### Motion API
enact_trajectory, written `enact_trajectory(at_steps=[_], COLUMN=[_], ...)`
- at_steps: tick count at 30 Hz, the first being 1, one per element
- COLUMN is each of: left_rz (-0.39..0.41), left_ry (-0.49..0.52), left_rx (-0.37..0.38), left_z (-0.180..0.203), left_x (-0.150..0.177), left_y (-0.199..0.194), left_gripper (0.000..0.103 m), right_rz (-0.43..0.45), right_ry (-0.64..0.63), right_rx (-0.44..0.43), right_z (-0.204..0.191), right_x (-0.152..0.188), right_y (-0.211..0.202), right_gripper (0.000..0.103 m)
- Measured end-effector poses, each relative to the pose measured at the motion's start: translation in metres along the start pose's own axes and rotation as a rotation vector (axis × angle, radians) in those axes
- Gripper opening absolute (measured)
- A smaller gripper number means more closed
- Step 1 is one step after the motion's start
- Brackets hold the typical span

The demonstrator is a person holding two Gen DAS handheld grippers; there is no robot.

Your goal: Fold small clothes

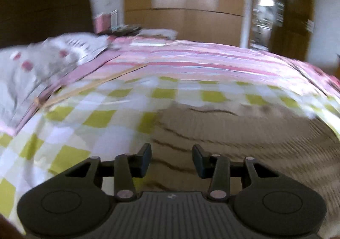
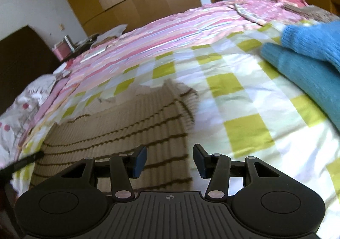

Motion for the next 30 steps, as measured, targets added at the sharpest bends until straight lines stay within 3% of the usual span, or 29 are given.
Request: enact_trajectory(at_steps=[7,9,12,19,22,26,30], left_rz=[0.120,0.166,0.235,0.255,0.318,0.364,0.340], left_ry=[0.321,0.425,0.579,0.676,0.717,0.730,0.683], left_rx=[0.265,0.310,0.325,0.315,0.291,0.277,0.263], left_z=[0.095,0.122,0.157,0.197,0.211,0.230,0.236], left_x=[0.044,0.060,0.082,0.099,0.107,0.105,0.095], left_y=[-0.088,-0.105,-0.120,-0.121,-0.123,-0.122,-0.113], left_gripper=[0.050,0.050,0.051,0.051,0.051,0.051,0.051], right_rz=[0.032,0.041,0.051,0.042,0.032,0.029,0.031], right_ry=[0.094,0.119,0.174,0.210,0.215,0.215,0.218], right_rx=[-0.024,-0.027,-0.047,-0.064,-0.075,-0.088,-0.118], right_z=[0.033,0.043,0.060,0.084,0.088,0.088,0.086], right_x=[0.009,0.012,0.017,0.029,0.031,0.026,0.011], right_y=[-0.030,-0.038,-0.052,-0.064,-0.060,-0.052,-0.036], right_gripper=[0.048,0.048,0.048,0.049,0.049,0.049,0.051])
Point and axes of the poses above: each gripper's, at about its wrist camera, not at the fingertips, and y roughly the way its jaws point, z to its right, x to its underside, the point moved 2 cm from there along y, roughly the way its jaws point, and after that the axes turned 12 degrees about -x, right-handed, at the moved point
